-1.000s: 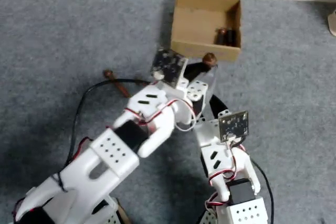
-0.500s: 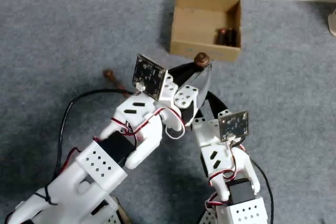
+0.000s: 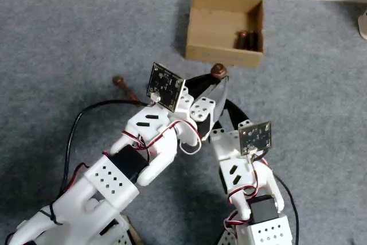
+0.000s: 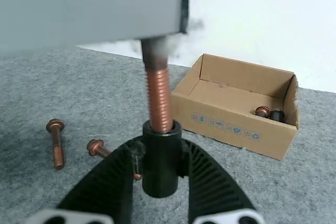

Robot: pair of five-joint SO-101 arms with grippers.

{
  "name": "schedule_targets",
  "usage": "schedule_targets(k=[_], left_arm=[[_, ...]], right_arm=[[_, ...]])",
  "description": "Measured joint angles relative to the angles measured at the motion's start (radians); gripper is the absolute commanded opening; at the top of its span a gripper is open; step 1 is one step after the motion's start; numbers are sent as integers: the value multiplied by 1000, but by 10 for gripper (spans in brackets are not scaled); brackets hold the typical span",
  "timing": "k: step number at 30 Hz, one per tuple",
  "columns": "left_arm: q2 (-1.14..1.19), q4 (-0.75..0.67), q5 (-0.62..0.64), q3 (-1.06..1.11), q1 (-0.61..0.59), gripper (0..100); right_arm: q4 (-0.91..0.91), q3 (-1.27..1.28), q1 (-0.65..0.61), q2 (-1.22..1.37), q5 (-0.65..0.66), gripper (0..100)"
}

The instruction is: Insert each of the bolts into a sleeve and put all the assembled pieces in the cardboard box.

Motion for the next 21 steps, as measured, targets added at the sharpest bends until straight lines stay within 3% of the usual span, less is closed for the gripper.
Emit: schedule_targets(k=[21], left_arm=[[-28, -18, 3, 74, -17, 5]], right_arm=[[6, 0, 0, 3, 2, 5]])
